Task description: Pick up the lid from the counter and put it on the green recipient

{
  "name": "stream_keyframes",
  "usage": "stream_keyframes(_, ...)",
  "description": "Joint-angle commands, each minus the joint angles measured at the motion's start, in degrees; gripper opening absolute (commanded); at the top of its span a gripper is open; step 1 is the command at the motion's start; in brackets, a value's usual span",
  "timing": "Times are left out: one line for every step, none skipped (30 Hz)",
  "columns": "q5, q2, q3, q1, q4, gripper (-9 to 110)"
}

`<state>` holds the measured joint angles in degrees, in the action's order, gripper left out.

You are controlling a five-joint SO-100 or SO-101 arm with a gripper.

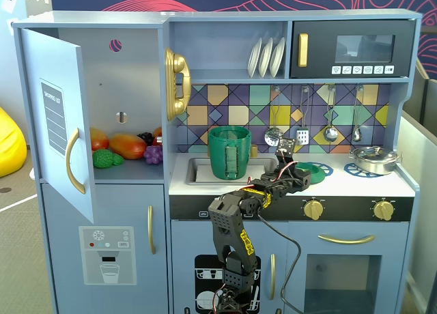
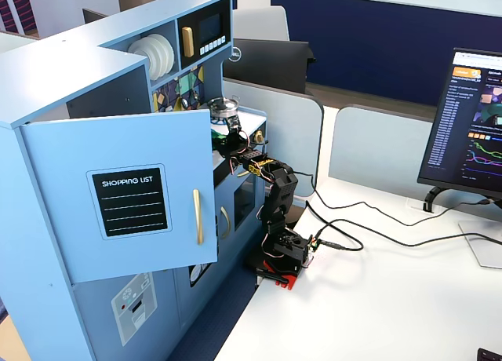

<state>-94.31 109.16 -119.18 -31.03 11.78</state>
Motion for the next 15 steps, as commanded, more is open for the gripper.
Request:
stream_keyframes(0.6, 2.1, 1.9, 0.4, 2.7, 0)
stream_keyframes(0.6, 2.5, 1.9, 0.3, 2.9, 0)
stream_keyframes(0.6, 2.9, 2.1, 0.2, 3.0, 0)
stream_keyframes(0.9, 3.4, 2.5, 0.1, 3.1, 0)
stream_keyframes(1.1, 4.0, 3.0, 0.1, 3.1, 0)
stream_keyframes(1.2, 4.7, 3.7, 0.1, 2.7, 0)
stream_keyframes(1.3, 5.5, 4.7, 0.2, 1.8, 0)
stream_keyframes(1.7, 6.5, 5.8, 0.4, 0.4, 0)
stream_keyframes(2.0, 7.5, 7.1, 0.5, -1.1, 0)
stream_keyframes(2.3, 8.4, 8.5, 0.7, -3.0, 0)
stream_keyframes(2.3, 9.3, 9.8, 1.0, -4.5, 0)
stream_keyframes(2.3, 10.2, 11.1, 1.2, -5.9, 0)
stream_keyframes(2.3, 11.2, 12.3, 1.6, -7.8, 0)
stream_keyframes(2.4, 12.0, 13.7, 1.8, -10.0, 0)
stream_keyframes(2.4, 12.7, 15.2, 2.1, -12.1, 0)
